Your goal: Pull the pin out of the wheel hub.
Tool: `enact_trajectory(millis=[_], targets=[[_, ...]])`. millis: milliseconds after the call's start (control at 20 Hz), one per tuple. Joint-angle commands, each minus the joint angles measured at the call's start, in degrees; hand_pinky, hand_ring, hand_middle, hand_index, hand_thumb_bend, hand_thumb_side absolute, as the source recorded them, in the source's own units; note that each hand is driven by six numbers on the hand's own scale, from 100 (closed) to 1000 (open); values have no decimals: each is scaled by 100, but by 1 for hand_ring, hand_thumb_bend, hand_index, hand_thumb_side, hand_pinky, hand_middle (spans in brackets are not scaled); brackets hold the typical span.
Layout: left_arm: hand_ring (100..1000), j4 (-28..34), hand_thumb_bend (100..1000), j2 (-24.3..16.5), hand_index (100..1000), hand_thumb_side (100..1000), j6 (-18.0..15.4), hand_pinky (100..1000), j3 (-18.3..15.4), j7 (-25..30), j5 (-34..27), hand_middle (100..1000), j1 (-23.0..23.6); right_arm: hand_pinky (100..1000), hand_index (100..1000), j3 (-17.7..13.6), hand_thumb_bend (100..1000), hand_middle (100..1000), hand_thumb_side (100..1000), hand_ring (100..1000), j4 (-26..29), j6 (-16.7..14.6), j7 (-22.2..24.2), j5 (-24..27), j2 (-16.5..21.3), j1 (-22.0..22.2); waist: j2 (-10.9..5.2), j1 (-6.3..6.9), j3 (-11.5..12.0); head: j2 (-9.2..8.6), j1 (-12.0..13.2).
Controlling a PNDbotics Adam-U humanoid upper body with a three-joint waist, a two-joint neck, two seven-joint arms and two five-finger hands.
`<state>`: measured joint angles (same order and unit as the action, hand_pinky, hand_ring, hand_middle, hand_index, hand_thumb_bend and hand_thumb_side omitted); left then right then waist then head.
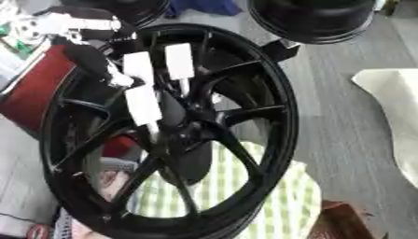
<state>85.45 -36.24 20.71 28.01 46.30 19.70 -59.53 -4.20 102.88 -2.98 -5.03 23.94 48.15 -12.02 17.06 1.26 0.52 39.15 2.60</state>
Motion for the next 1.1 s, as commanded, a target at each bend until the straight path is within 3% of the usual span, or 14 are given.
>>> enact_trajectory(millis=[50,200,750,1100], targets=[[656,86,382,-66,667,235,82,795,-42,93,44,475,-136,746,732,-52,191,635,522,685,3,-26,-5,-1,128,-34,-107,-26,9,-49,3],[634,75,312,-52,644,147,84,780,-33,121,82,458,-136,747,731,-51,194,633,522,685,-5,-36,-8,4,119,-36,-103,-31,10,-60,0],[609,129,169,-24,591,199,239,767,-72,-116,-77,421,-156,749,731,-49,197,633,525,685,-76,-37,6,-39,88,-21,-101,-38,18,-67,2],[595,334,132,-33,559,223,332,763,-226,-249,-316,392,-178,749,731,-57,200,633,524,685,-86,-44,9,-46,87,-20,-110,-49,32,-53,-9]])
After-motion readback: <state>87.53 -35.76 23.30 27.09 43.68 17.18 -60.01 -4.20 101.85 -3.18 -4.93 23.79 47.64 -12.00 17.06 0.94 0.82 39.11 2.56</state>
